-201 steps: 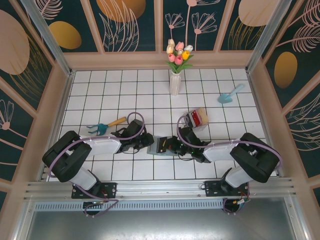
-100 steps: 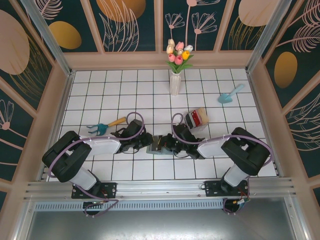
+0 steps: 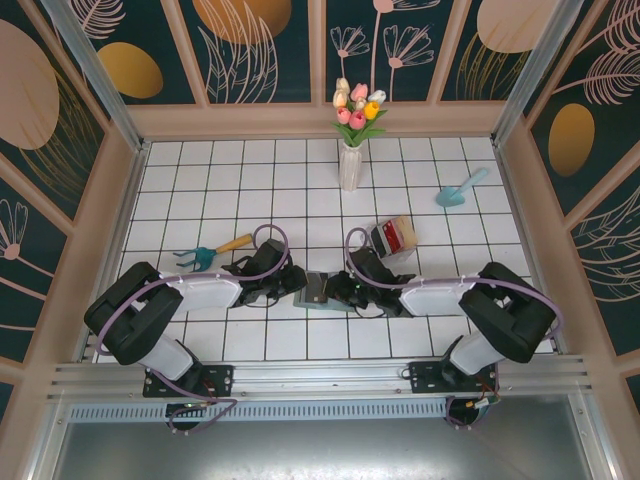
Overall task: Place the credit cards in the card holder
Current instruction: Insert the credit card into the card slot.
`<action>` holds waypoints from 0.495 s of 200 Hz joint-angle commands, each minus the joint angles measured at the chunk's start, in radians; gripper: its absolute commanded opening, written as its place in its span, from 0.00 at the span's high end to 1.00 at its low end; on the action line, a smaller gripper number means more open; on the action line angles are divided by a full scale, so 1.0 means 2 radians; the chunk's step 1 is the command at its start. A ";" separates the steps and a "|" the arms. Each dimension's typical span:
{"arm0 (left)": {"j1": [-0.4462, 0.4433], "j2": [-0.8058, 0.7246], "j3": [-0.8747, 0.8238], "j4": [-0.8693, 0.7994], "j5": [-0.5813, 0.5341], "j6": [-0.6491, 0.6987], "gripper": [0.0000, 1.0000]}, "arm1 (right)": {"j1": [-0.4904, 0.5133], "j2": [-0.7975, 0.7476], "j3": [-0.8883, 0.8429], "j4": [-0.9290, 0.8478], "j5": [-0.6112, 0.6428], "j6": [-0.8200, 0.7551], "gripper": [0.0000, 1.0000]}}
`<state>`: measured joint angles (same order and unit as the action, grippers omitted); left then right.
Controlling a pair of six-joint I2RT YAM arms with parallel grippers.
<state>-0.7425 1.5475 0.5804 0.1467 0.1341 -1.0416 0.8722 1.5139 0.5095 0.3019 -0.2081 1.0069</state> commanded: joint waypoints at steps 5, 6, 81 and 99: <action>-0.003 0.009 -0.016 -0.039 -0.006 0.000 0.72 | 0.001 0.030 0.029 -0.005 -0.015 -0.020 0.85; -0.002 0.009 -0.016 -0.039 -0.006 0.000 0.72 | 0.001 0.031 0.029 -0.003 -0.016 -0.020 0.85; -0.002 -0.019 -0.014 -0.054 -0.029 0.000 0.64 | 0.006 -0.025 0.072 -0.124 0.030 -0.069 0.70; -0.003 -0.044 -0.016 -0.068 -0.049 0.001 0.56 | 0.009 -0.078 0.093 -0.221 0.096 -0.086 0.58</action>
<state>-0.7429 1.5162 0.5713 0.1219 0.0944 -1.0435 0.8795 1.5002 0.6250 0.1173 -0.1867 0.9039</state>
